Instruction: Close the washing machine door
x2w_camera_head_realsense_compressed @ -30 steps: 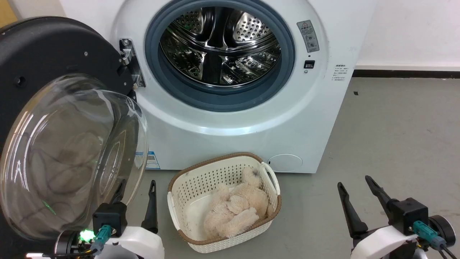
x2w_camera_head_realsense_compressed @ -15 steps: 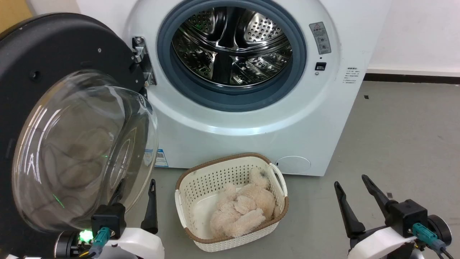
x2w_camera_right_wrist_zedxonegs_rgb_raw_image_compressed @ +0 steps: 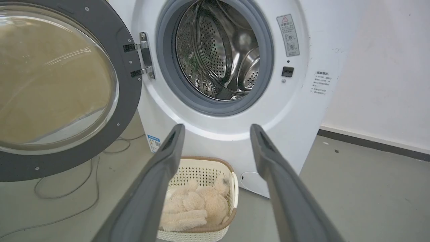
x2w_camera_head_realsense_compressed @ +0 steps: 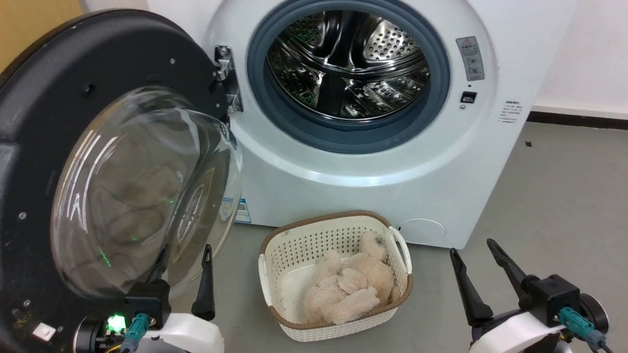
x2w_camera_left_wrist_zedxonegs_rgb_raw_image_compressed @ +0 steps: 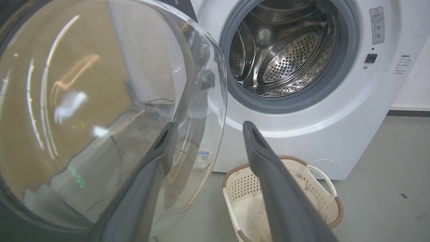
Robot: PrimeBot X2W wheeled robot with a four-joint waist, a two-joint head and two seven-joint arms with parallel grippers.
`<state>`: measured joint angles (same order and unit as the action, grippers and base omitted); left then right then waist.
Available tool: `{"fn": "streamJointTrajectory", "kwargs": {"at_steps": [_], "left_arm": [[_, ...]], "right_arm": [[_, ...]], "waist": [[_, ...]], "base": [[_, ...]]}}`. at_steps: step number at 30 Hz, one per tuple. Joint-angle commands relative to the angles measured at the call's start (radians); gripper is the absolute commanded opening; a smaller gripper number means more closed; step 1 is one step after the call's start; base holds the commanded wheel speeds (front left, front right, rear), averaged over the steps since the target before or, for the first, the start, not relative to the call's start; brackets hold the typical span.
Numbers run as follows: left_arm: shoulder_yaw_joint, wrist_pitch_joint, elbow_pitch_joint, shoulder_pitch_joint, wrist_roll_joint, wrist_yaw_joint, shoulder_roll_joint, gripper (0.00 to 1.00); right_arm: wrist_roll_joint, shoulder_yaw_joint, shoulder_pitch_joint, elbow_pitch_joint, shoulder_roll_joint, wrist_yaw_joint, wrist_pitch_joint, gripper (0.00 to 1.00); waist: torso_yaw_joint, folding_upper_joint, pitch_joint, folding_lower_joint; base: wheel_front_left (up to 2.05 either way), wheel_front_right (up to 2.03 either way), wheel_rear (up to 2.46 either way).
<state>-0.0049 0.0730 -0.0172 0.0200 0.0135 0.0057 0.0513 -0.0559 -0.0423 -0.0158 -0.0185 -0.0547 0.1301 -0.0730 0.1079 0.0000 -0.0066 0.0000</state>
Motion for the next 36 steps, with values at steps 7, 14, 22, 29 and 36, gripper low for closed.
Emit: {"fn": "streamJointTrajectory", "kwargs": {"at_steps": [7,14,22,29,36], "left_arm": [[0.003,0.023,-0.003,0.013,0.013,0.0,0.0,1.0],[0.004,0.038,-0.005,0.017,0.015,-0.001,0.0,1.0],[0.008,0.054,-0.006,0.019,0.017,-0.002,-0.001,1.0],[0.019,0.069,0.0,0.027,0.023,0.001,-0.001,1.0],[0.028,0.083,0.011,0.038,0.03,0.008,-0.001,1.0]], "right_arm": [[-0.019,-0.016,-0.01,-0.005,0.002,0.0,-0.023,1.0],[-0.031,-0.029,-0.011,-0.009,0.002,0.0,-0.038,1.0],[-0.046,-0.042,-0.013,-0.013,0.002,0.0,-0.054,1.0],[-0.053,-0.064,-0.003,-0.022,0.002,0.0,-0.069,1.0],[-0.067,-0.094,0.012,-0.039,-0.004,0.0,-0.084,1.0]], "waist": [[0.045,0.0,-0.003,0.0],[0.084,0.0,-0.006,0.0],[0.133,0.0,-0.009,0.0],[0.168,0.0,-0.004,0.0],[0.2,0.0,0.0,0.0]], "base": [[0.0,0.0,0.0],[0.0,0.0,0.0],[0.0,0.0,0.0],[0.0,0.0,0.0],[0.0,0.0,0.0]]}}
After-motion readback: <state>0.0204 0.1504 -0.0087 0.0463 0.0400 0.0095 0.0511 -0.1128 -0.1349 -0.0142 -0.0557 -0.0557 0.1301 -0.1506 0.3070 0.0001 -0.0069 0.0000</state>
